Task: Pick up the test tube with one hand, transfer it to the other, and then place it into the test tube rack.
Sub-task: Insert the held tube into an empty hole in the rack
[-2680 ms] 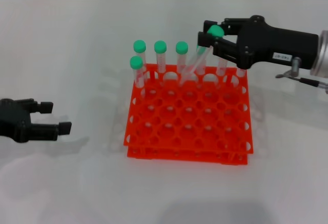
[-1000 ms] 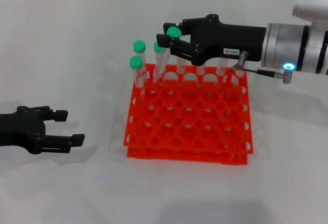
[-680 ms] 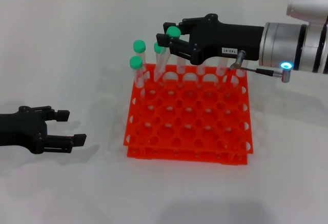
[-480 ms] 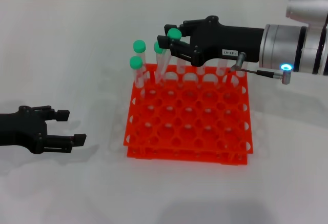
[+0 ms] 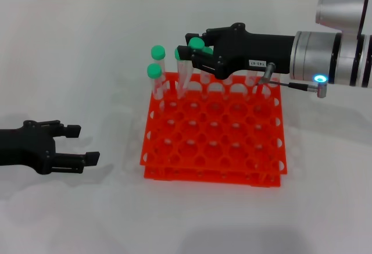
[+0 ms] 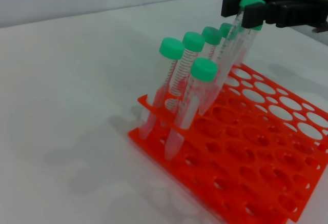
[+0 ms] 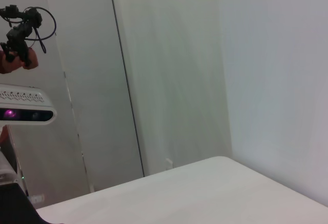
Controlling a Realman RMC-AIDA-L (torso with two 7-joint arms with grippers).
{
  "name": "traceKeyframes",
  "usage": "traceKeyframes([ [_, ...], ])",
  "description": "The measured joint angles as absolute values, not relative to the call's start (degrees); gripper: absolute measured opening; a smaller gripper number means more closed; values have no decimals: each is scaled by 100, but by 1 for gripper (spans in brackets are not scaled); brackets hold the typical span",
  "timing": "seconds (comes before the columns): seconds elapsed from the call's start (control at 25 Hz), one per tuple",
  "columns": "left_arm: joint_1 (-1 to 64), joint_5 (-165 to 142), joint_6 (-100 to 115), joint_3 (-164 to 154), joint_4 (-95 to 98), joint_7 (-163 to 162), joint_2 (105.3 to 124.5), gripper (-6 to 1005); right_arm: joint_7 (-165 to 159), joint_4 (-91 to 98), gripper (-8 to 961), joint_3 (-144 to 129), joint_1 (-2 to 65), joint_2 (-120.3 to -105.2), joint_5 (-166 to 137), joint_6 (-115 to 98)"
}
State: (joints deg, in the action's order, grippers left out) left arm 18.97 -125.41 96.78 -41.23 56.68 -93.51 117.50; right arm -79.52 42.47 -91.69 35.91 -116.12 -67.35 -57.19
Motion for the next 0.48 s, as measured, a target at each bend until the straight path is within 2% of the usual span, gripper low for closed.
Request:
traceKeyframes([
  [0.48, 1908, -12541, 9617, -4130, 5617, -9344, 11751, 884, -7963, 4224, 266, -9237, 3602, -11610, -6761, -5690],
])
